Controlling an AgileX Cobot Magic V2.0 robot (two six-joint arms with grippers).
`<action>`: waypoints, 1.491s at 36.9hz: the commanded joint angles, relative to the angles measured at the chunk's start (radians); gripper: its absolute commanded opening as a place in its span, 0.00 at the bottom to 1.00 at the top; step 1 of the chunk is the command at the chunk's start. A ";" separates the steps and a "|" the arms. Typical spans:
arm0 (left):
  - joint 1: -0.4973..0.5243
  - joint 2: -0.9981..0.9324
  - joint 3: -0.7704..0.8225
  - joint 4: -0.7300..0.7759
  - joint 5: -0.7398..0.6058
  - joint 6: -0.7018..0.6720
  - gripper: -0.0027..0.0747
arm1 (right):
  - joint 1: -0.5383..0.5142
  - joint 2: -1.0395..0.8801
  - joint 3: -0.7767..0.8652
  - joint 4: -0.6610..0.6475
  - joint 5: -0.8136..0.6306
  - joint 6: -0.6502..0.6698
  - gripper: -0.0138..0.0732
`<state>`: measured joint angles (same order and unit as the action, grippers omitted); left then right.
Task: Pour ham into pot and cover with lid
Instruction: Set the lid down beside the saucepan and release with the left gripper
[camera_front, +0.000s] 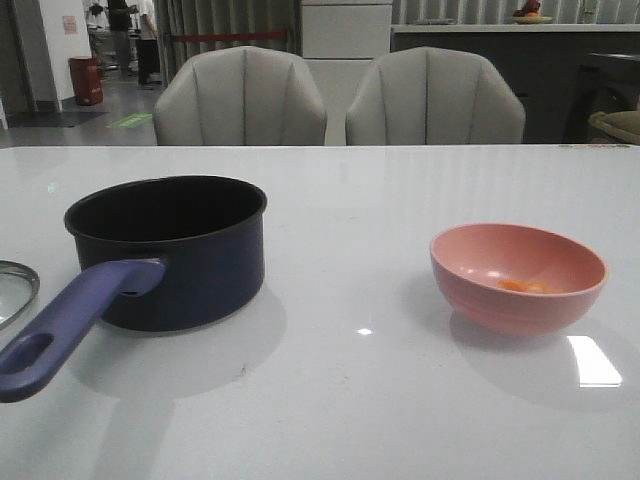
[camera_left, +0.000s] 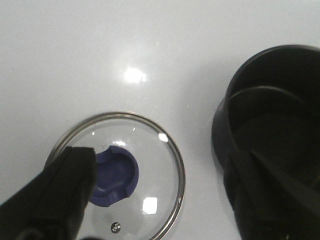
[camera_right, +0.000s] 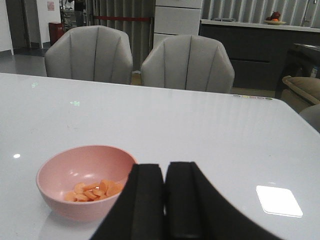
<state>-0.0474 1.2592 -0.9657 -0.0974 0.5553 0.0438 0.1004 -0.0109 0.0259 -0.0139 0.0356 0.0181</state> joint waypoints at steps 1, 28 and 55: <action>-0.036 -0.134 0.056 -0.012 -0.156 0.001 0.75 | -0.002 -0.019 -0.004 -0.007 -0.088 0.001 0.33; -0.109 -1.036 0.571 -0.004 -0.285 0.001 0.75 | -0.002 -0.019 -0.004 -0.007 -0.088 0.001 0.33; -0.109 -1.180 0.662 -0.004 -0.339 0.001 0.75 | -0.004 -0.019 -0.008 -0.007 -0.205 -0.004 0.33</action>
<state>-0.1508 0.0652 -0.2761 -0.0974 0.3067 0.0455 0.1004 -0.0109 0.0259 -0.0139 -0.0336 0.0163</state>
